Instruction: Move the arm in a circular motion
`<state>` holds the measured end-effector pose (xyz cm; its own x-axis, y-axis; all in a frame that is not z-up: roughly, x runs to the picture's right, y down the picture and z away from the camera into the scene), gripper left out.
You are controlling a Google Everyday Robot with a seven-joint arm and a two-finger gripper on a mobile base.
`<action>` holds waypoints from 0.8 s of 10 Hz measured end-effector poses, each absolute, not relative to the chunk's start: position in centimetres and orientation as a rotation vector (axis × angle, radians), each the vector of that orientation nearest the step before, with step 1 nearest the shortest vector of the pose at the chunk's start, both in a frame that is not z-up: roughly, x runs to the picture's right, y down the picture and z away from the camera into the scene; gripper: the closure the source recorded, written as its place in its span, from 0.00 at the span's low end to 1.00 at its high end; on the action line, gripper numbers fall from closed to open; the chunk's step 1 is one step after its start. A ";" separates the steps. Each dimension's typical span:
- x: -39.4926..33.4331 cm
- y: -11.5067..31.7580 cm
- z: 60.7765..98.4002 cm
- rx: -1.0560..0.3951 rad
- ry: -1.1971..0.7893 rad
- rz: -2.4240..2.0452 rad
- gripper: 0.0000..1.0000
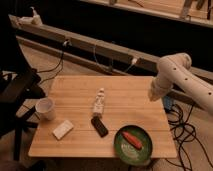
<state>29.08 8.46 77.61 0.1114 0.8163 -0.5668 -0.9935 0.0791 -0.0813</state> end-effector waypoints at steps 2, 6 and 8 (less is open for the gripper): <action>28.5 11.0 78.1 -0.549 0.434 1.408 1.00; 24.3 13.0 78.0 -0.635 0.398 1.343 1.00; 21.6 12.9 77.9 -0.680 0.358 1.295 1.00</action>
